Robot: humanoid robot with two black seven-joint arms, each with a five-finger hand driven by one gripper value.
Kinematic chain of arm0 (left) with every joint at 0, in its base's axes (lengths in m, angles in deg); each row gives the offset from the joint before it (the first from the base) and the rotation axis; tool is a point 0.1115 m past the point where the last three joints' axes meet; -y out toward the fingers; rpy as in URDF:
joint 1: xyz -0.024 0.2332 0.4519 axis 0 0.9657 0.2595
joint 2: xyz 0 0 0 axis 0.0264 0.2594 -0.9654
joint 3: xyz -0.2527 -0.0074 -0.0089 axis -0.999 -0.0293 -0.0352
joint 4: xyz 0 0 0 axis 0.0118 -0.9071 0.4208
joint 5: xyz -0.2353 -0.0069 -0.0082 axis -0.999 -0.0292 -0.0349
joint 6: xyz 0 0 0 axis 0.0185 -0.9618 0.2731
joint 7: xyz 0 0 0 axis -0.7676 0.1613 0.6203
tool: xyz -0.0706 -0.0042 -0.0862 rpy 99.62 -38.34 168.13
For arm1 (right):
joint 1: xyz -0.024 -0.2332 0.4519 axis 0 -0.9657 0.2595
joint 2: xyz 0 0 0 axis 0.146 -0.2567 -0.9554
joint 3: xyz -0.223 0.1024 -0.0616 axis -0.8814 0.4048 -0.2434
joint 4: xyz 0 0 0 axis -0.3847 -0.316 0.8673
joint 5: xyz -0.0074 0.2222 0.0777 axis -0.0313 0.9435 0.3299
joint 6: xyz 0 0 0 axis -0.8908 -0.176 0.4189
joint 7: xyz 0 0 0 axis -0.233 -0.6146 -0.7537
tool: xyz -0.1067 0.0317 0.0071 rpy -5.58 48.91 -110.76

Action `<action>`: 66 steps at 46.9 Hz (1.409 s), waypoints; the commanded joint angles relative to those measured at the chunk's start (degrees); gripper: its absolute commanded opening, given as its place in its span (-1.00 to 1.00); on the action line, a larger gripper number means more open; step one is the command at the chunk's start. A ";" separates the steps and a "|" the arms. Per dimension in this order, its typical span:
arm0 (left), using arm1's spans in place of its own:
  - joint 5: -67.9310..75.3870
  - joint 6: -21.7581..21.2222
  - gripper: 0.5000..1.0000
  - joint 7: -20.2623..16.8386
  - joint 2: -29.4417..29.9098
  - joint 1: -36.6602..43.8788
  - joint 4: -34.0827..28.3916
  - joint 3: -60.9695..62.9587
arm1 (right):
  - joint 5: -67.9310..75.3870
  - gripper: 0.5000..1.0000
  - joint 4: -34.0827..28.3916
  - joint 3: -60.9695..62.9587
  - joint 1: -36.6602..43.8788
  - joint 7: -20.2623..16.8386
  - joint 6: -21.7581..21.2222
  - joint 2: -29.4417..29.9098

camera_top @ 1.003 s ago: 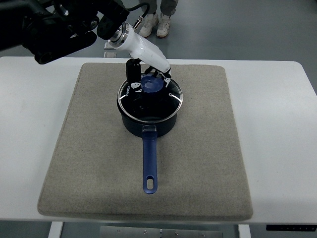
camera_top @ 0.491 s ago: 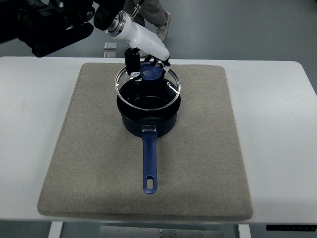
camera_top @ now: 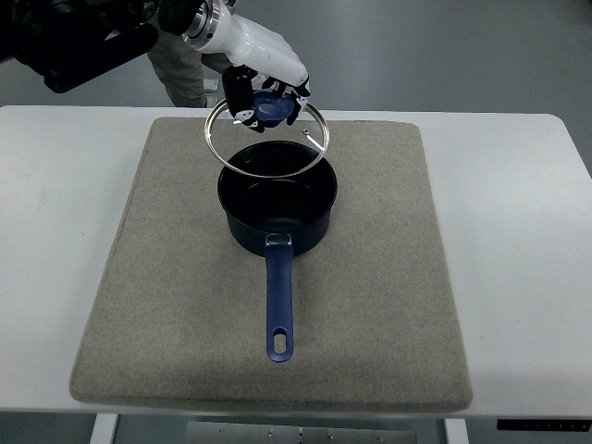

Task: Open pot lid and place left with left hand
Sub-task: 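Lift the glass lid off the pot with the left hand, then carry the lid beside the pot and lower it onto the mat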

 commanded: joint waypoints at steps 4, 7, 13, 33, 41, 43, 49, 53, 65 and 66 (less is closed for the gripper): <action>-0.05 -0.46 -1.00 0.01 2.17 -0.18 -1.93 0.46 | 0.03 0.67 0.00 0.00 0.00 0.00 0.00 0.00; 0.21 -1.68 -1.00 0.01 3.48 -0.09 -2.28 0.90 | -0.06 0.67 0.00 0.00 0.00 0.00 0.00 0.00; 0.39 -3.18 -1.00 0.01 6.30 0.44 -1.85 1.43 | 0.03 0.67 0.00 0.00 0.00 0.00 0.00 0.00; 0.65 -5.46 -1.00 0.01 12.80 1.14 1.84 4.24 | -0.06 0.67 0.00 0.00 0.00 0.00 0.00 0.00; 0.65 -6.61 -1.00 0.01 14.91 2.81 4.22 5.39 | 0.03 0.67 0.00 0.00 0.00 0.00 0.09 0.00; 0.65 -6.70 -1.00 0.01 15.44 3.34 4.74 5.39 | -0.06 0.67 0.00 0.00 0.00 0.00 0.00 0.00; 0.74 -7.14 -1.00 0.01 15.70 5.10 5.54 5.39 | -0.06 0.67 0.00 0.00 0.00 0.00 0.00 0.00; 0.74 -7.40 -1.00 0.01 16.32 5.80 5.89 5.39 | -0.06 0.67 0.00 0.00 0.00 0.00 0.00 0.00; 0.65 -10.38 -1.00 0.01 16.41 7.47 6.33 5.30 | 0.03 0.67 0.00 0.00 0.00 0.00 0.00 0.00; 0.56 -10.91 -1.00 0.01 16.41 7.73 6.33 5.30 | 0.03 0.67 0.00 0.00 0.00 0.00 0.00 0.00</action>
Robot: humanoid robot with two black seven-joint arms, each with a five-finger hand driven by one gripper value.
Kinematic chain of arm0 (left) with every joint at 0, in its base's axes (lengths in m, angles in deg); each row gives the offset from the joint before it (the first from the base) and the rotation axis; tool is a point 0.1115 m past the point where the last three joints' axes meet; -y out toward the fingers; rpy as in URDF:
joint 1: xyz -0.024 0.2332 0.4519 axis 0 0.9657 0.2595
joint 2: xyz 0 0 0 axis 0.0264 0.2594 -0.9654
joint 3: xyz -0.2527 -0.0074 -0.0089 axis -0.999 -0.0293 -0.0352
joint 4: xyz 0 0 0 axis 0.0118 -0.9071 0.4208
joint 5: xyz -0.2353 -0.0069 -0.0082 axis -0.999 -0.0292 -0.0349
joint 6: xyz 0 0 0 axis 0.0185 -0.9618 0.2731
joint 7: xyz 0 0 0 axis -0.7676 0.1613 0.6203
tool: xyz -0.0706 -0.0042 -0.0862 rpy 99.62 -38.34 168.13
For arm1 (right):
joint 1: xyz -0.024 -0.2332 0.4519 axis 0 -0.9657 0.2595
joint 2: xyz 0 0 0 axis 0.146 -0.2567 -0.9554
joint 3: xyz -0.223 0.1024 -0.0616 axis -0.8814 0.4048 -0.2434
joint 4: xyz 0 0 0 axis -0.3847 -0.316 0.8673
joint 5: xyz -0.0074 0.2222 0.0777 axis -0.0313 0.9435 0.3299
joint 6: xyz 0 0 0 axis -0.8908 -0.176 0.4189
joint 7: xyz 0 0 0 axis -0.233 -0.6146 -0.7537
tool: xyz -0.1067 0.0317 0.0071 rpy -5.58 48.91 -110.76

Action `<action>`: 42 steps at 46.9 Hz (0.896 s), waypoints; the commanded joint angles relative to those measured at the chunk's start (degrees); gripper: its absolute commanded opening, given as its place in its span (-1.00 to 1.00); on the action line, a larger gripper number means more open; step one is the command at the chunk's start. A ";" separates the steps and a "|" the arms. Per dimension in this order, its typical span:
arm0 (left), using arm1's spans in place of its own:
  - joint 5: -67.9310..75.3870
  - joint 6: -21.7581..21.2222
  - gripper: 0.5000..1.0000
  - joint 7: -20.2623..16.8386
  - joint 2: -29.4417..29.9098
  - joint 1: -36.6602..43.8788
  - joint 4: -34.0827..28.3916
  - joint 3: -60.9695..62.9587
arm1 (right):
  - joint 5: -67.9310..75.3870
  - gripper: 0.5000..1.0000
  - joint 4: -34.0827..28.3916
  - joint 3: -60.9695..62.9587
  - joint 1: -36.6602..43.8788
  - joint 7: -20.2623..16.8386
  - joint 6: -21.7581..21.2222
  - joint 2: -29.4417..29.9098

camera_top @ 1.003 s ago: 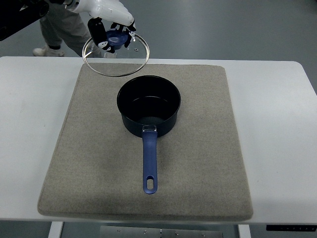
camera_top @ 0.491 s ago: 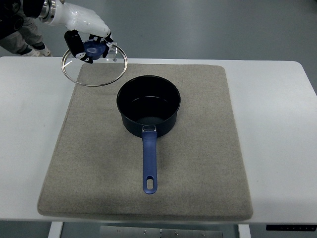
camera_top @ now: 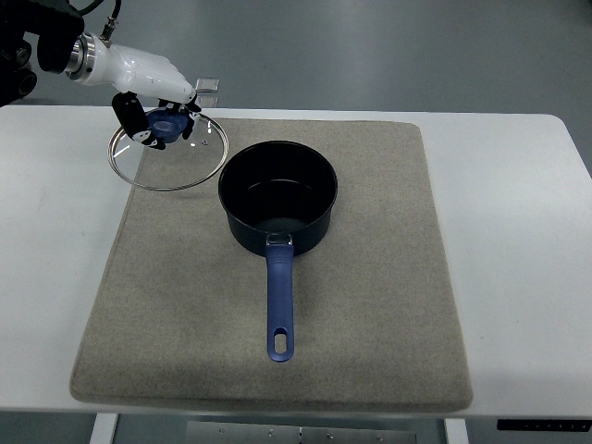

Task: Open pot lid and place left with left hand
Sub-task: 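Carry the lid beside the pot and lower it onto the mat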

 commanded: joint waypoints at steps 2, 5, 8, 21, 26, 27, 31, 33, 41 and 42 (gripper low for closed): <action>-0.17 -2.49 -1.00 0.00 -0.01 1.21 0.09 -0.08 | -0.04 0.67 0.00 0.00 0.00 0.00 0.00 0.00; -0.08 -3.45 -1.00 0.00 -0.01 1.82 0.00 -0.08 | -0.04 0.67 0.00 0.00 0.00 0.00 0.00 0.00; -0.08 -3.55 -1.00 0.00 -0.01 2.17 0.00 0.01 | 0.04 0.67 0.00 0.00 0.00 0.00 0.00 0.00; -0.08 -4.07 -1.00 0.00 2.89 3.32 0.70 -0.17 | -0.04 0.67 0.00 0.00 0.00 0.00 0.00 0.00; -0.08 -4.07 -1.00 0.00 3.77 3.23 0.97 -0.17 | 0.04 0.67 0.00 0.00 0.00 0.00 0.00 0.00; -0.08 -4.07 -1.00 0.00 3.77 3.23 0.97 -0.17 | 0.04 0.67 0.00 0.00 0.00 0.00 0.00 0.00; -0.08 -4.07 -1.00 0.00 4.21 3.32 1.05 -0.17 | 0.04 0.67 0.00 0.00 0.00 0.00 0.00 0.00; -0.08 -4.07 -1.00 0.00 4.47 3.32 1.23 -0.17 | -0.04 0.67 0.00 0.00 0.00 0.00 0.00 0.00; 0.00 -4.34 -1.00 0.00 4.83 4.11 2.46 -0.08 | -0.04 0.67 0.00 0.00 0.00 0.00 0.00 0.00; 0.00 -4.34 -1.00 0.00 4.83 4.11 2.46 -0.08 | -0.04 0.67 0.00 0.00 0.00 0.00 0.00 0.00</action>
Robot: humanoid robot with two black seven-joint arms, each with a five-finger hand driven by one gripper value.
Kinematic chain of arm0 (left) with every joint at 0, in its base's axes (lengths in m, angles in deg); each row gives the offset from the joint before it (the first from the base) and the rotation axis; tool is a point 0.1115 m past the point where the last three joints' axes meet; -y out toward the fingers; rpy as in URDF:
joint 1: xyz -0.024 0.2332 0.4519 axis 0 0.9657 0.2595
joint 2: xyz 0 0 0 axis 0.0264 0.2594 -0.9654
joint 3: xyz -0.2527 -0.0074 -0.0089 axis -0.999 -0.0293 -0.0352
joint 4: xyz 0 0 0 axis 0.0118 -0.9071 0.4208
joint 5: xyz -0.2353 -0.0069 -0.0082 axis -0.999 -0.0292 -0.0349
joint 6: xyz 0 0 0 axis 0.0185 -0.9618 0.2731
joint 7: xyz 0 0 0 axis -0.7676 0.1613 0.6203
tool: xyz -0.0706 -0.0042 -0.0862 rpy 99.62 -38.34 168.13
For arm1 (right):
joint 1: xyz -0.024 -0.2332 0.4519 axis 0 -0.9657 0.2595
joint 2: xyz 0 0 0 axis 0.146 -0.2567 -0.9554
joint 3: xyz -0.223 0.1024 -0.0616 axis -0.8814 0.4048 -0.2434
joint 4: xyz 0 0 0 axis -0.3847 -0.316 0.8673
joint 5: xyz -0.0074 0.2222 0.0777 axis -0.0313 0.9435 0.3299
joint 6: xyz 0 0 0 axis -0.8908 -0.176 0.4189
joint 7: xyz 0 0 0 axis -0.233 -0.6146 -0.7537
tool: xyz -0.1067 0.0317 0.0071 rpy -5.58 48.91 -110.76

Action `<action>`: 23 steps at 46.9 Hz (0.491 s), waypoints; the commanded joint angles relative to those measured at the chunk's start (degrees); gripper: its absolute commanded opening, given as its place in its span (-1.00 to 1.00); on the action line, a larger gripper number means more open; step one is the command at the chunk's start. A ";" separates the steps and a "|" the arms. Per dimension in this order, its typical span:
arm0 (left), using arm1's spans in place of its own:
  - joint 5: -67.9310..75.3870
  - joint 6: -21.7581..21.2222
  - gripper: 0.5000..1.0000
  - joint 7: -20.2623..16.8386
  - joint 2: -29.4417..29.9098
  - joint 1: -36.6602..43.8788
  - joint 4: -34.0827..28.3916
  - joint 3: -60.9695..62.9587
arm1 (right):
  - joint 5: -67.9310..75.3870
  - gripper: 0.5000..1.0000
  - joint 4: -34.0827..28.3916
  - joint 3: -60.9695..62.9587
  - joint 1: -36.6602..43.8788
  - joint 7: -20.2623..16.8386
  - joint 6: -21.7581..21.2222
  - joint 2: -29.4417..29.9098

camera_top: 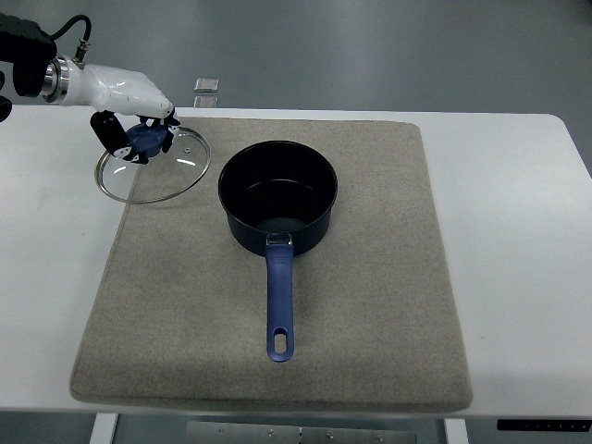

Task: Open pot lid and place left with left hand
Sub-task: 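Carry the lid beside the pot and lower it onto the mat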

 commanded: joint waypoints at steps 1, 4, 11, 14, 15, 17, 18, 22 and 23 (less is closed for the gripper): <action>0.07 -0.09 -1.00 0.00 0.00 0.16 -0.02 0.05 | 0.05 0.67 0.00 0.00 0.00 0.00 0.00 0.00; 0.07 -0.09 -1.00 0.00 -0.08 0.25 -0.02 -0.03 | -0.04 0.67 0.00 0.00 0.00 0.00 0.00 0.00; 0.25 -0.17 -1.00 0.00 -0.61 0.42 -0.38 -0.03 | 0.05 0.67 0.00 0.00 0.00 0.00 0.00 0.00; 0.16 -0.70 -1.00 0.00 -0.87 0.68 -0.55 0.05 | -0.04 0.67 0.00 0.00 0.00 0.00 0.00 0.00; 0.16 -1.14 -1.00 0.00 -1.05 0.95 -0.64 0.05 | -0.04 0.67 0.00 0.00 0.00 0.00 0.00 0.00; 0.16 -2.02 -1.00 0.00 -1.40 1.74 -0.81 0.05 | -0.04 0.67 0.00 0.00 0.00 0.00 0.00 0.00; 0.25 -2.37 -1.00 0.00 -1.66 2.18 -0.90 0.05 | 0.05 0.67 0.00 0.00 0.00 0.00 0.00 0.00; 0.25 -2.72 -1.00 0.00 -2.98 2.62 -1.52 0.05 | -0.04 0.67 0.00 0.00 0.00 0.00 0.00 0.00; 0.25 -2.81 -1.00 0.00 -3.33 2.62 -1.60 0.05 | -0.04 0.67 0.00 0.00 0.00 0.00 0.00 0.00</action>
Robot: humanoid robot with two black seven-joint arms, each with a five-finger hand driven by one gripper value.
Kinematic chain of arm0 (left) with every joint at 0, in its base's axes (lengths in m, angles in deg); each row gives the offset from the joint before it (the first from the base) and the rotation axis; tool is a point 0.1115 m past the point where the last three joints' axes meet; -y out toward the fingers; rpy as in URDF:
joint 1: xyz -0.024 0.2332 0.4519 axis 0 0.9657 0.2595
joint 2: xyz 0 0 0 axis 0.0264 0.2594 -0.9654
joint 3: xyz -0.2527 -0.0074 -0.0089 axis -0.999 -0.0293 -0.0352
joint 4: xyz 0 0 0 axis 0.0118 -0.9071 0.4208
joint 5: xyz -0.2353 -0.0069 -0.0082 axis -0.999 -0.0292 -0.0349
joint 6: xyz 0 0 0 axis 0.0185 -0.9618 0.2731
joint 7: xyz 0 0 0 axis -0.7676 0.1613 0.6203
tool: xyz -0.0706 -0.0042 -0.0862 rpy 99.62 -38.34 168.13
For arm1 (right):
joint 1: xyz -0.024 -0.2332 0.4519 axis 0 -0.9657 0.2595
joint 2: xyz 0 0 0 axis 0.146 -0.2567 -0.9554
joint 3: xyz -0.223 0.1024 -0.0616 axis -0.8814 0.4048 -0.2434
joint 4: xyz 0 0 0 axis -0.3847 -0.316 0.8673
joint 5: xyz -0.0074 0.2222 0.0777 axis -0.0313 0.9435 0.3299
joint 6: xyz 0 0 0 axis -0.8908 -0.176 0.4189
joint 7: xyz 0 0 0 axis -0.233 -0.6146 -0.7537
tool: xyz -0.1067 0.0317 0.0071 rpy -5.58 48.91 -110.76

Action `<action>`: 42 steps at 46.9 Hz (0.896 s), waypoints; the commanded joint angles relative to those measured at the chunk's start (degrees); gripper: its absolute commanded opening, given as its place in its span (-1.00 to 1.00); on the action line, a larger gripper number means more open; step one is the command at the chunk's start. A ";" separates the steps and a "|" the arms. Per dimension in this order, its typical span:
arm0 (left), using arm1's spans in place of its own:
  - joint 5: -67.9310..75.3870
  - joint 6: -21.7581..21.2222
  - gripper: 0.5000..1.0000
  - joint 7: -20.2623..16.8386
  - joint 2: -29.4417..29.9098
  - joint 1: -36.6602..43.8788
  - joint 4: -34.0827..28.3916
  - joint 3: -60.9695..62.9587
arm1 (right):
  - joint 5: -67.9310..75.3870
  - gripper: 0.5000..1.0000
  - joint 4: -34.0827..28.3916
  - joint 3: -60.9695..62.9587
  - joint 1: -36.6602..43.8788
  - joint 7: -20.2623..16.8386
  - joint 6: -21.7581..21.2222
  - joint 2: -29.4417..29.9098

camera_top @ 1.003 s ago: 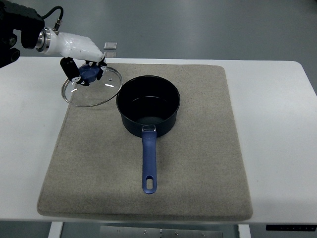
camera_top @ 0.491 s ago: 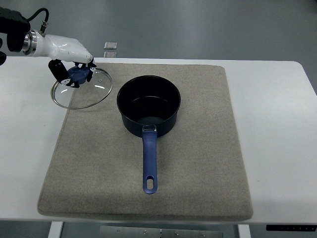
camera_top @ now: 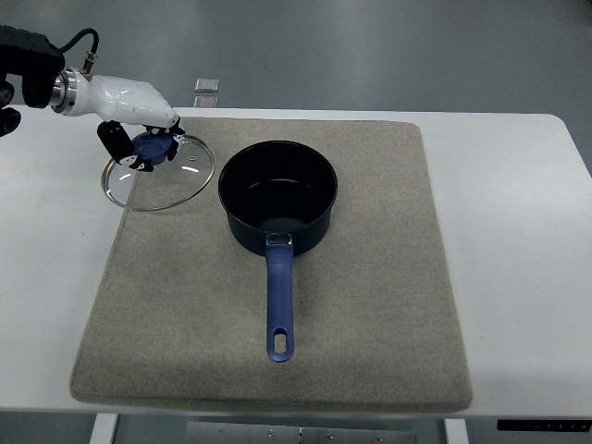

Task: Open pot lid and place left with left hand
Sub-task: 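Carry the lid beside the pot and lower it onto the mat, then open the left hand and release the blue knob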

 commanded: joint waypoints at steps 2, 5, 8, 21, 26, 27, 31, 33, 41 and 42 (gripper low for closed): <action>0.02 -0.19 -1.00 0.00 -1.38 0.65 -0.55 0.12 | 0.05 0.67 0.00 0.00 0.00 0.00 0.00 0.00; 0.02 -0.28 -1.00 0.00 -2.00 1.44 -0.64 0.12 | 0.05 0.67 0.00 0.00 0.00 0.00 0.00 0.00; 0.02 -0.28 -1.00 0.00 -2.26 1.80 -1.08 0.12 | -0.04 0.67 0.00 0.00 0.00 0.00 0.00 0.00; 0.02 -0.28 -1.00 0.00 -2.44 2.41 -4.77 0.12 | 0.05 0.67 0.00 0.00 0.00 0.00 0.00 0.00; 0.19 -0.28 -1.00 0.00 -2.88 2.68 -5.12 0.12 | 0.04 0.67 0.00 0.00 0.00 0.00 0.00 0.00; 0.11 -0.28 -1.00 0.00 -3.32 2.94 -5.21 0.21 | -0.04 0.67 0.00 0.00 0.00 0.00 0.00 0.00; 0.11 -0.72 -1.00 0.00 -5.51 4.08 -6.43 0.65 | -0.04 0.67 0.00 0.00 0.00 0.00 0.00 0.00; 0.19 -1.50 -1.00 0.00 -6.30 4.26 -7.49 0.74 | -0.04 0.67 0.00 0.00 0.00 0.00 0.00 0.00; 0.11 -3.18 -1.00 0.00 -8.06 4.43 -9.51 0.91 | -0.04 0.67 0.00 0.00 0.00 0.00 0.00 0.00; 0.02 -3.27 -1.00 0.00 -8.15 4.43 -9.51 0.91 | -0.04 0.67 0.00 0.00 0.00 0.00 0.00 0.00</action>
